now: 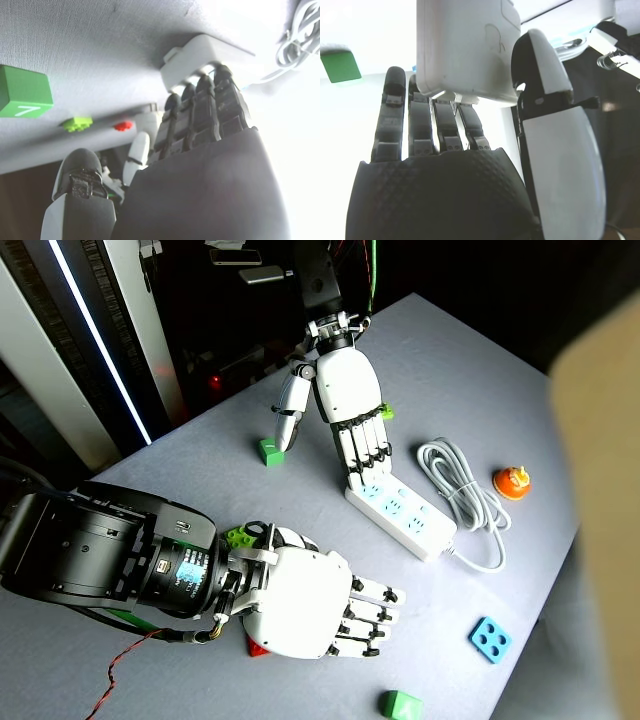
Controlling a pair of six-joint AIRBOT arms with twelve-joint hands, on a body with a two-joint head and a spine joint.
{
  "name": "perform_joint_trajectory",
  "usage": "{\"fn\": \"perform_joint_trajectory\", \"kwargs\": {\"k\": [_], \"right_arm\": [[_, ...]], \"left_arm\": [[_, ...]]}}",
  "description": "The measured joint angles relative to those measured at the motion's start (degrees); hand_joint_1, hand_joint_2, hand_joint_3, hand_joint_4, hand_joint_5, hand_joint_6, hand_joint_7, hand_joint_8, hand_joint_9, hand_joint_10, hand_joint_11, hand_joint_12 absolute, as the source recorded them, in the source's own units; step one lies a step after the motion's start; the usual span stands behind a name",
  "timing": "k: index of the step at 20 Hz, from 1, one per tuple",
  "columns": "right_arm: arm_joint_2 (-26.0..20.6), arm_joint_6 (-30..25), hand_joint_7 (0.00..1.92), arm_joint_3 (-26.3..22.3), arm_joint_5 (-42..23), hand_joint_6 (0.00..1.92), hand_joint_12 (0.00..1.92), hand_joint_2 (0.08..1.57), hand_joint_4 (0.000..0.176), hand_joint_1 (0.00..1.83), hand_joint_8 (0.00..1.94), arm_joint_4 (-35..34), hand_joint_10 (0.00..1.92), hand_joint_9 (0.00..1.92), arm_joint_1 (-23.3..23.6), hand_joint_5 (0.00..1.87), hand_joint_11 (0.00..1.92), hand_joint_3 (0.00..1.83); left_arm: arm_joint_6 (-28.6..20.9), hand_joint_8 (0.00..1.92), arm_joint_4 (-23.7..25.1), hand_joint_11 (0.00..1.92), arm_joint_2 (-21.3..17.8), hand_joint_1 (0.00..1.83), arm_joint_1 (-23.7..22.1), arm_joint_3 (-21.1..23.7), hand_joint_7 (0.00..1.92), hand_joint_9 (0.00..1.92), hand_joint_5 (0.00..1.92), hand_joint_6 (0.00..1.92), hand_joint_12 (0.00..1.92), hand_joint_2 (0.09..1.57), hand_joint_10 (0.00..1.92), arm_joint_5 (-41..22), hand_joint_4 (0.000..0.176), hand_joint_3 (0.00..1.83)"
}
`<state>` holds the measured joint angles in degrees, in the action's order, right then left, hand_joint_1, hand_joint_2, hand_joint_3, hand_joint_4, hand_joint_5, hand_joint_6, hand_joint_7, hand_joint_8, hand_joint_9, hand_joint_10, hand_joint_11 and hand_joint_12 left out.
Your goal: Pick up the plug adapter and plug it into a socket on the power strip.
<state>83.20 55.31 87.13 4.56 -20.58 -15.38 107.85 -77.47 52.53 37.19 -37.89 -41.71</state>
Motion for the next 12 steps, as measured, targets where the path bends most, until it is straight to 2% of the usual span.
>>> {"fn": "perform_joint_trajectory", "kwargs": {"k": [3,6,12], "right_arm": [[0.3,-0.1,0.01,0.0,0.0,0.00,0.34,1.15,0.000,0.88,0.00,0.0,0.00,0.06,-0.1,0.00,0.00,0.00],[0.8,-0.4,0.04,0.0,-0.6,0.00,0.46,1.14,0.000,0.88,0.00,0.0,0.00,0.09,-0.2,0.04,0.00,0.00],[0.9,-0.4,0.05,0.0,-0.9,0.00,0.41,1.14,0.000,0.90,0.00,0.0,0.00,0.09,-0.2,0.02,0.00,0.00]], "left_arm": [[-0.4,0.01,-0.1,0.02,0.0,0.00,0.0,0.2,0.05,0.02,0.01,0.00,0.01,1.14,0.01,-0.4,0.000,0.00],[-1.4,0.00,-0.5,0.01,0.0,0.00,0.0,1.0,0.02,0.00,0.00,0.00,0.00,1.14,0.00,-1.4,0.000,0.00],[-1.9,0.00,-1.6,0.00,0.1,0.00,0.0,2.1,0.01,0.00,0.00,0.00,0.00,1.14,0.00,-3.3,0.000,0.00]]}}
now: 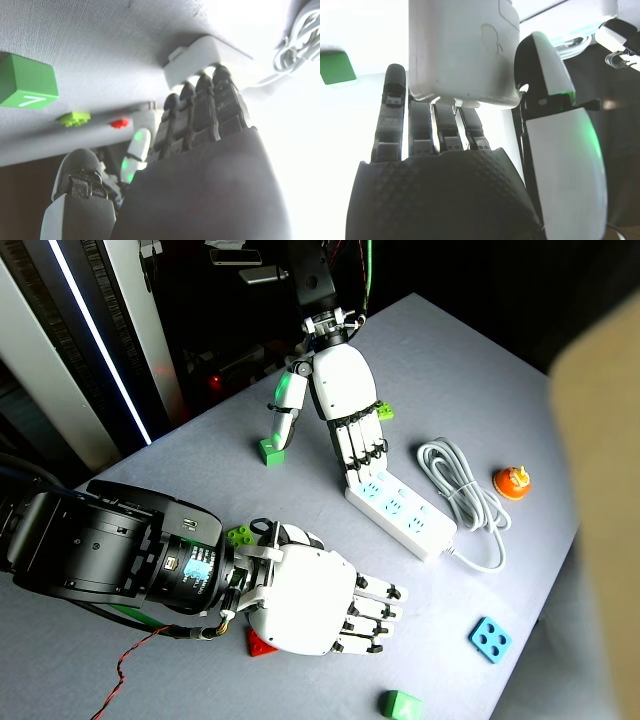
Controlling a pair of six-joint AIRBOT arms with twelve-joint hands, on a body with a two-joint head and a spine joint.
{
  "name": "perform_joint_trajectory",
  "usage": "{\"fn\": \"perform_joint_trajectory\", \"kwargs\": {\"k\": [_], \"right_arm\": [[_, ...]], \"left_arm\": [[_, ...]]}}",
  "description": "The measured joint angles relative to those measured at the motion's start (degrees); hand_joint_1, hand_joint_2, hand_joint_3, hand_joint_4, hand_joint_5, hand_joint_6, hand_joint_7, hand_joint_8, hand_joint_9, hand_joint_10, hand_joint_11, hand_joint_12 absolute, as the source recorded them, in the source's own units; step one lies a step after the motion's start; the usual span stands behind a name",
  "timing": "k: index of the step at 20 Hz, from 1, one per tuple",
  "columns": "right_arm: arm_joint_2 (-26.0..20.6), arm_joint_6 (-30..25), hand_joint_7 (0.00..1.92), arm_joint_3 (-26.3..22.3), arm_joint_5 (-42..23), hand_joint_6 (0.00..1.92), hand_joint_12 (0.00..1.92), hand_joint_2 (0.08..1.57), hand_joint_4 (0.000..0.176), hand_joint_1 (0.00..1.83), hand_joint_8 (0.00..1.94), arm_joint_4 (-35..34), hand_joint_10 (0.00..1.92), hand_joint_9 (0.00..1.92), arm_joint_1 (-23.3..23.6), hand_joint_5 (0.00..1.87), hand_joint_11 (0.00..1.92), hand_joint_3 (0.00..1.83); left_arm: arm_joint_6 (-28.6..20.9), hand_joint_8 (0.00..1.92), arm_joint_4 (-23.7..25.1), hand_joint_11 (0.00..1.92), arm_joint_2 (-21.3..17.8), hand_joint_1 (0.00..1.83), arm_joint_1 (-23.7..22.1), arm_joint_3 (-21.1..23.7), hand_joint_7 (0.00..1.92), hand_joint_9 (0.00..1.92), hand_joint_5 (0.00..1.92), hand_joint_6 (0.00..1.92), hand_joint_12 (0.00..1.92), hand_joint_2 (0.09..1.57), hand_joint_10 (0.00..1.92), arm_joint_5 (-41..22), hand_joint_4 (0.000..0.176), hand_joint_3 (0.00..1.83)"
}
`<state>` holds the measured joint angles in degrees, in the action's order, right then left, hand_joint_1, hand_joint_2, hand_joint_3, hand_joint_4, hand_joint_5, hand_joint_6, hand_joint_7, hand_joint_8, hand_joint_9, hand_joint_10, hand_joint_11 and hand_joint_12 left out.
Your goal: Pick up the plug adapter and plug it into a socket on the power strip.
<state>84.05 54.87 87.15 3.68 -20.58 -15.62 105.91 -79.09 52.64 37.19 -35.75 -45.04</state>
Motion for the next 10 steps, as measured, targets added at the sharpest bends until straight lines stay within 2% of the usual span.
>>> {"fn": "perform_joint_trajectory", "kwargs": {"k": [7,8,10], "right_arm": [[-0.1,0.0,0.07,0.0,-0.1,0.01,0.41,1.14,0.000,0.89,0.01,0.0,0.01,0.10,-0.3,0.04,0.00,0.00],[0.0,0.0,0.09,0.0,-0.1,0.01,0.44,1.13,0.000,0.91,0.01,0.0,0.01,0.11,-0.3,0.06,0.00,0.00],[0.0,0.0,0.22,0.0,-0.1,0.01,0.76,1.09,0.000,0.98,0.01,0.0,0.01,0.22,-0.3,0.18,0.00,0.00]], "left_arm": [[-0.2,0.00,-0.2,0.00,0.4,0.00,0.0,0.0,0.02,0.00,0.00,0.00,0.00,1.14,0.00,-0.7,0.000,0.00],[-0.2,0.00,-0.2,0.00,0.5,0.00,0.0,0.0,0.02,0.00,0.00,0.00,0.00,1.14,0.00,-0.7,0.000,0.00],[-0.2,0.00,-0.2,0.00,0.7,0.00,0.0,-0.1,0.02,0.00,0.00,0.00,0.00,1.14,0.00,-0.7,0.000,0.00]]}}
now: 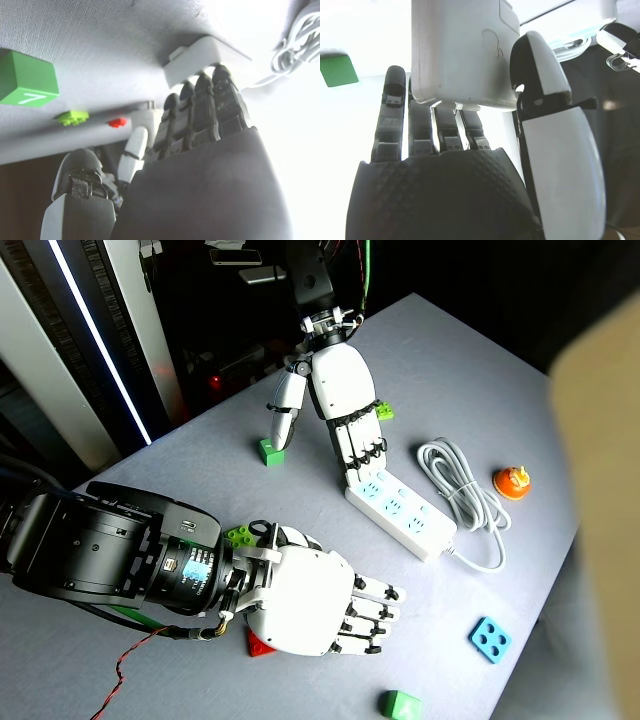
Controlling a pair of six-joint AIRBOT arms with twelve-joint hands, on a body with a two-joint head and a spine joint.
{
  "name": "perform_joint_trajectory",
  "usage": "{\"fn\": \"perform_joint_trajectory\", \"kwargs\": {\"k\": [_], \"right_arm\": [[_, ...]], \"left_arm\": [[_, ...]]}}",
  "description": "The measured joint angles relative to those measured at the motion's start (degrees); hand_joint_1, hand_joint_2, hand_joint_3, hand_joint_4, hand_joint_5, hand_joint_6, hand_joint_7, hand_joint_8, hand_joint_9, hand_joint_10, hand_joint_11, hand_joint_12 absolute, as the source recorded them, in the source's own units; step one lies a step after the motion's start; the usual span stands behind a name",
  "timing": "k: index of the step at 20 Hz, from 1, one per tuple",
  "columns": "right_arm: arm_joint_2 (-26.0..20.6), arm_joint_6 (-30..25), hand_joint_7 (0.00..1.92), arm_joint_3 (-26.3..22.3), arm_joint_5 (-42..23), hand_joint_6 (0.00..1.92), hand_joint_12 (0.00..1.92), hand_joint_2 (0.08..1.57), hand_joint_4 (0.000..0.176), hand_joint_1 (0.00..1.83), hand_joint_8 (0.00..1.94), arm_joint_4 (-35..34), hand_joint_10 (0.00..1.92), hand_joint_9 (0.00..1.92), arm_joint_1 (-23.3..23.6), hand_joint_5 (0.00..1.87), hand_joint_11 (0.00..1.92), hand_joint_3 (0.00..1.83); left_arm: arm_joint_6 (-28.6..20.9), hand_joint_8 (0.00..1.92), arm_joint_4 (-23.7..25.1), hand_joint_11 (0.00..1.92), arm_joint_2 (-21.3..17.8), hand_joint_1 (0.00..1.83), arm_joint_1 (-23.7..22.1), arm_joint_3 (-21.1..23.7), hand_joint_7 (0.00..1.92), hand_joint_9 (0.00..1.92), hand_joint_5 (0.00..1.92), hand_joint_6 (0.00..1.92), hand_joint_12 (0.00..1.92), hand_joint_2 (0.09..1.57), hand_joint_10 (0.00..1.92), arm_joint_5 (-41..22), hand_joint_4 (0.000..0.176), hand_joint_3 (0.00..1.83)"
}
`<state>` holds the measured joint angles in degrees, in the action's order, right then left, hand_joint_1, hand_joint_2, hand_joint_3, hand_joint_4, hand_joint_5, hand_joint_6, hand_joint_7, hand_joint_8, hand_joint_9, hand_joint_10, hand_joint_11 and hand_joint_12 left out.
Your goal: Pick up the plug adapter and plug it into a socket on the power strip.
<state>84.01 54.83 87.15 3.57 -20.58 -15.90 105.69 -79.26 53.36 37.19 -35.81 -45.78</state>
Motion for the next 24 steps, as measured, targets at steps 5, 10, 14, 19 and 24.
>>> {"fn": "perform_joint_trajectory", "kwargs": {"k": [5,10,14,19,24], "right_arm": [[0.0,-0.2,0.60,0.0,-0.1,0.04,1.07,1.13,0.000,1.09,0.01,0.0,0.03,0.60,0.0,0.60,0.25,0.01],[0.2,-0.6,0.98,0.0,-0.3,1.05,1.39,1.14,0.000,1.33,0.95,0.1,1.08,0.95,0.0,0.84,0.69,0.00],[0.2,-0.7,1.01,0.0,-0.6,0.68,1.44,1.10,0.000,1.26,1.16,0.0,1.09,0.95,0.1,1.06,0.89,0.00],[0.2,-0.6,0.99,0.0,-0.8,0.75,1.33,1.11,0.000,1.26,1.20,0.0,1.07,0.99,0.1,1.01,0.99,0.00],[0.0,1.9,1.02,-0.8,-1.1,0.74,1.27,1.10,0.000,1.27,1.15,0.5,0.99,1.02,1.4,1.01,0.99,0.00]], "left_arm": [[0.7,0.01,0.2,0.02,0.2,0.00,0.1,-0.2,0.04,0.02,0.01,0.00,0.01,1.15,0.01,0.2,0.000,0.00],[1.3,0.00,0.8,0.00,0.3,0.00,0.7,-0.2,0.03,0.00,0.00,0.00,0.00,1.15,0.00,0.9,0.000,0.00],[1.3,0.00,0.8,0.00,0.3,0.00,0.7,-0.2,0.01,0.00,0.00,0.00,0.00,1.14,0.00,1.0,0.000,0.00],[1.3,0.01,0.8,0.01,0.3,0.00,0.7,-0.2,0.03,0.01,0.01,0.00,0.00,1.15,0.00,1.0,0.000,0.00],[1.3,0.01,0.8,0.01,0.3,0.00,0.7,-0.2,0.04,0.01,0.01,0.00,0.01,1.15,0.00,1.0,0.000,0.00]]}}
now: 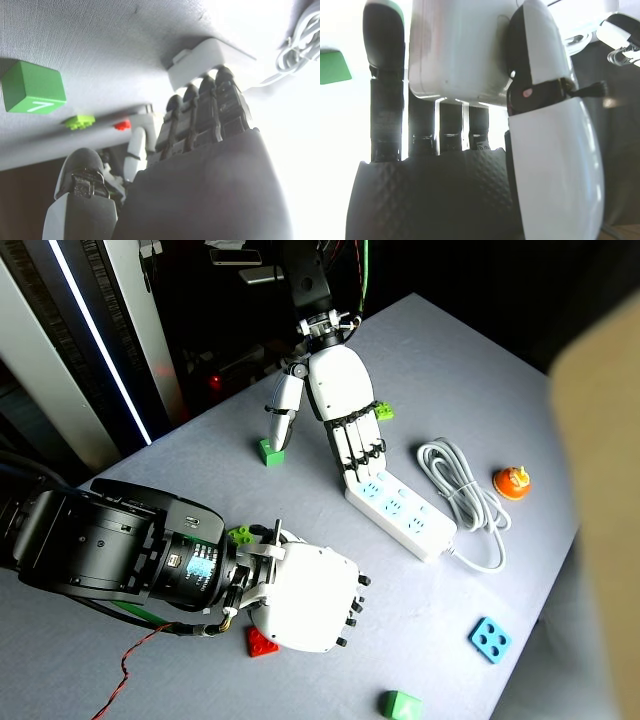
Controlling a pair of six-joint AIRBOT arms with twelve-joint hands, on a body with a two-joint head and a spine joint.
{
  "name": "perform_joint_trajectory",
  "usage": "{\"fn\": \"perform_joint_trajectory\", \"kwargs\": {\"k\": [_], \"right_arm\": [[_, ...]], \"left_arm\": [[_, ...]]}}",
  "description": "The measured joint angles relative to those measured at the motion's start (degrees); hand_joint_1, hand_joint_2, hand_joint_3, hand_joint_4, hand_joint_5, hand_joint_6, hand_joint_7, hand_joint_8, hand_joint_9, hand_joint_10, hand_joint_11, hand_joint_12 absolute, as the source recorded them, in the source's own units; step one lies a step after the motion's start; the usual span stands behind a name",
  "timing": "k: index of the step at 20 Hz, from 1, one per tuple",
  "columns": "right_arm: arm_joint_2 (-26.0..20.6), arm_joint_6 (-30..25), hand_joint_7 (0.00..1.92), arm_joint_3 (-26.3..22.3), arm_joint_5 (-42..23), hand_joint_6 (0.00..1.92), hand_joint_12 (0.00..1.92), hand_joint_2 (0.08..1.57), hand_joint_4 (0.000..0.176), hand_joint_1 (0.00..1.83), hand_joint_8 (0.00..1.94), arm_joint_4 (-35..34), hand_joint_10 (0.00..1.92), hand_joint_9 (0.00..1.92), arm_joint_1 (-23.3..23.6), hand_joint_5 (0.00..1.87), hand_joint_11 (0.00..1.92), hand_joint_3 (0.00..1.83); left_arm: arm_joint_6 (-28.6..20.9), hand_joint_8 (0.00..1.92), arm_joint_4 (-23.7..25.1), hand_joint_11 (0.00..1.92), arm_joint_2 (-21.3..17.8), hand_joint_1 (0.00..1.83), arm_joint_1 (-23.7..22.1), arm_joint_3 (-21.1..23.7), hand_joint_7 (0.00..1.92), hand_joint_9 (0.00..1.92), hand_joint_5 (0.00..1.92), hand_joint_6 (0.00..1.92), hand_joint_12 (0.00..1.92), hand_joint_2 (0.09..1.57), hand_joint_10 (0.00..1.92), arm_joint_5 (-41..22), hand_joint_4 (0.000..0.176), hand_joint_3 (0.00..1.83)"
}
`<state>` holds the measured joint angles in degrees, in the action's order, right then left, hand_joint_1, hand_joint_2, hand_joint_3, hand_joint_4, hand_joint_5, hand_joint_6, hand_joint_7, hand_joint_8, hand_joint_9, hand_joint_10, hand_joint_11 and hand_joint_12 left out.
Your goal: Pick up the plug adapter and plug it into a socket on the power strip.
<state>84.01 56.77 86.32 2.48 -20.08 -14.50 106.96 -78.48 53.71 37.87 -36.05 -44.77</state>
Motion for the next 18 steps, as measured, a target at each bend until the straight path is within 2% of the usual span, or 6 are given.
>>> {"fn": "perform_joint_trajectory", "kwargs": {"k": [2,5,6,14,18], "right_arm": [[0.0,0.2,1.04,-0.3,-1.0,0.73,1.31,1.10,0.000,1.27,1.13,3.2,1.01,1.00,0.7,1.02,0.95,0.00],[-0.3,0.5,1.04,-0.3,-0.5,0.70,1.25,1.09,0.000,1.27,1.12,6.9,1.00,1.02,1.7,1.04,1.01,0.00],[-0.4,0.5,1.02,-0.3,0.0,0.77,1.26,1.11,0.000,1.26,1.14,7.9,1.00,1.01,2.2,1.00,1.00,0.00],[-0.6,0.2,1.02,-0.3,10.1,0.73,1.24,1.10,0.000,1.26,1.15,13.2,1.02,1.00,8.3,1.03,1.01,0.00],[0.5,-0.4,1.00,-0.2,12.9,0.71,1.25,1.10,0.000,1.27,1.18,13.9,1.03,0.98,10.0,1.03,0.99,0.00]], "left_arm": [[-0.1,0.00,0.0,0.01,0.0,0.00,0.0,0.0,0.02,0.00,0.00,0.00,0.01,1.14,0.00,0.0,0.000,0.00],[-0.1,0.01,0.0,0.02,0.0,0.00,0.0,0.0,0.03,0.01,0.00,0.00,0.01,1.14,0.01,0.0,0.000,0.00],[-0.1,0.00,0.0,0.00,0.0,0.00,0.0,0.0,0.02,0.00,0.00,0.00,0.00,1.14,0.00,0.0,0.000,0.00],[-0.1,0.00,0.0,0.00,0.0,0.00,0.0,0.0,0.00,0.00,0.00,0.00,0.00,1.15,0.00,-0.1,0.000,0.00],[-0.1,0.00,-0.1,0.00,0.0,0.00,-0.3,0.0,0.01,0.00,0.00,0.00,0.00,1.14,0.00,-0.2,0.000,0.00]]}}
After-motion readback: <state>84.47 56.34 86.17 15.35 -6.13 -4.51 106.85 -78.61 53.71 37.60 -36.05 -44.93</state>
